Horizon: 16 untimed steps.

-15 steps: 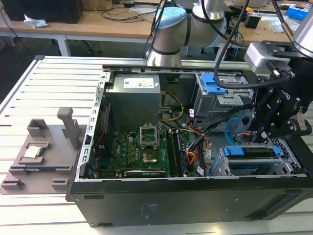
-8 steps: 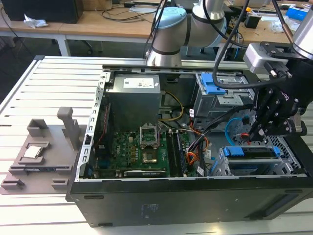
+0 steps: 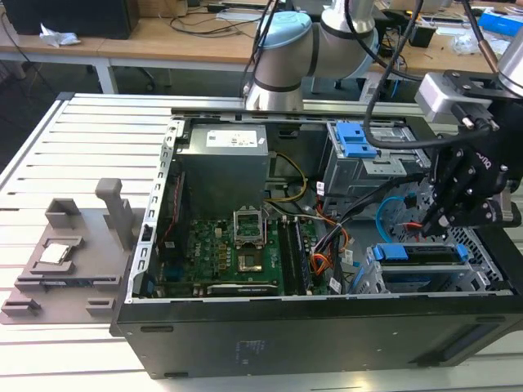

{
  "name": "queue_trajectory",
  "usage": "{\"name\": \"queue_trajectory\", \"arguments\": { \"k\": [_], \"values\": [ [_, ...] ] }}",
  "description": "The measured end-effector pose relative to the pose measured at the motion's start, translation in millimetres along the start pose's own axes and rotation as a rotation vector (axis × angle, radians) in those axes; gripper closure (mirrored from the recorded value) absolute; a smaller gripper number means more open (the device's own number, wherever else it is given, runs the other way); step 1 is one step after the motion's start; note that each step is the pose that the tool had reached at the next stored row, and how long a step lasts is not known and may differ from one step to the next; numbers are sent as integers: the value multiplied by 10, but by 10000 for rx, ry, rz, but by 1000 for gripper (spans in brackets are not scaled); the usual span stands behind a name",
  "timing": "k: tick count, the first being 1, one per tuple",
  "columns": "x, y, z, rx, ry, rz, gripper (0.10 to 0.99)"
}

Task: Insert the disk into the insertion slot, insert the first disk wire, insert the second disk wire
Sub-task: 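Insert the first disk wire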

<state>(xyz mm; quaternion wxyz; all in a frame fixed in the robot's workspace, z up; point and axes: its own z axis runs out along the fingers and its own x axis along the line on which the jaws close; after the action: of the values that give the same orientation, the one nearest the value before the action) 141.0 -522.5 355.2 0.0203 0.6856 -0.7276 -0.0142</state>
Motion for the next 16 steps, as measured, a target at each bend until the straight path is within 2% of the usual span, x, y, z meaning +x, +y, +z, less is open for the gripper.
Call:
{"name": "queue_trajectory", "arguments": {
  "k": [1,2,3,5,8,16],
  "values": [
    [-1,-78,1,-37,3,-3,906],
    [11,-98,7,-48,2,-6,906],
    [33,-102,15,-49,3,-6,906],
    [128,-107,56,-52,-20,-18,906],
    [130,-78,69,-57,-117,-52,906],
    [135,-81,151,-65,-255,-72,906]
  ]
}}
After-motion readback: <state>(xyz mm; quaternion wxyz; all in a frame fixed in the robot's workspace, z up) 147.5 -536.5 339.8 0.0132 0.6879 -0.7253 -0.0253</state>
